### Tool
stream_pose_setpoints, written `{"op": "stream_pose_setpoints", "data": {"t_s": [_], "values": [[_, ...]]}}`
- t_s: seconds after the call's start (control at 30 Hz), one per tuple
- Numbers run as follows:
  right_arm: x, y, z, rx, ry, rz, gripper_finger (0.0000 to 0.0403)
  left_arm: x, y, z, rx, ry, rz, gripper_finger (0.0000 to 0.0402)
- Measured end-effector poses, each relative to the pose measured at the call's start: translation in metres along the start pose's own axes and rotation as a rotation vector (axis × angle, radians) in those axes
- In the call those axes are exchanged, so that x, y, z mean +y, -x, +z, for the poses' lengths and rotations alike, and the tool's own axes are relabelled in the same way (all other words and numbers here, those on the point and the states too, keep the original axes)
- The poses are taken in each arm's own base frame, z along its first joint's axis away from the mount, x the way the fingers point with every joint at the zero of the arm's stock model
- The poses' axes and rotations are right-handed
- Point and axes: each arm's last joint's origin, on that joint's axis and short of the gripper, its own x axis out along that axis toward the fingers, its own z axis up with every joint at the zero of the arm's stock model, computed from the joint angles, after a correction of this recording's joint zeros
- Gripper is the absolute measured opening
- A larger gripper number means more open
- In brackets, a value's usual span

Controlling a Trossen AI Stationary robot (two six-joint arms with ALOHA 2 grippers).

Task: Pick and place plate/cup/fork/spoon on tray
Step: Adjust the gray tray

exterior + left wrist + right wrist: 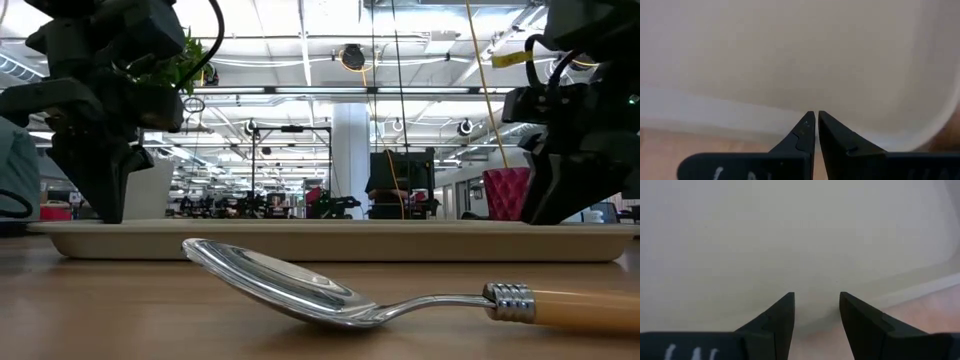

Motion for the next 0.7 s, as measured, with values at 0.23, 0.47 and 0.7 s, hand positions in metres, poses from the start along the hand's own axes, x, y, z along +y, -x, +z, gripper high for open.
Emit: {"op": "stream_pose_setpoints", "data": {"t_s": [0.23, 0.47, 0.7], "values": [[-0.0011, -0.0004, -0.0002, 0.007, -0.003, -0.005, 0.0148, -0.0002, 0.0002, 0.0004, -0.002, -0.005, -0.002, 0.0026], [-0.0007, -0.0004, 0.0004, 0.002, -0.008, -0.001, 0.0148, -0.0003, 0.0003, 0.0004, -0.001, -0.03, -0.003, 0.0026], [-0.0008, 0.0012, 0.0013, -0.008, -0.014, 0.011, 0.0148, -0.0003, 0.0003, 0.0002, 0.001, -0.034, -0.005, 0.0026]]}}
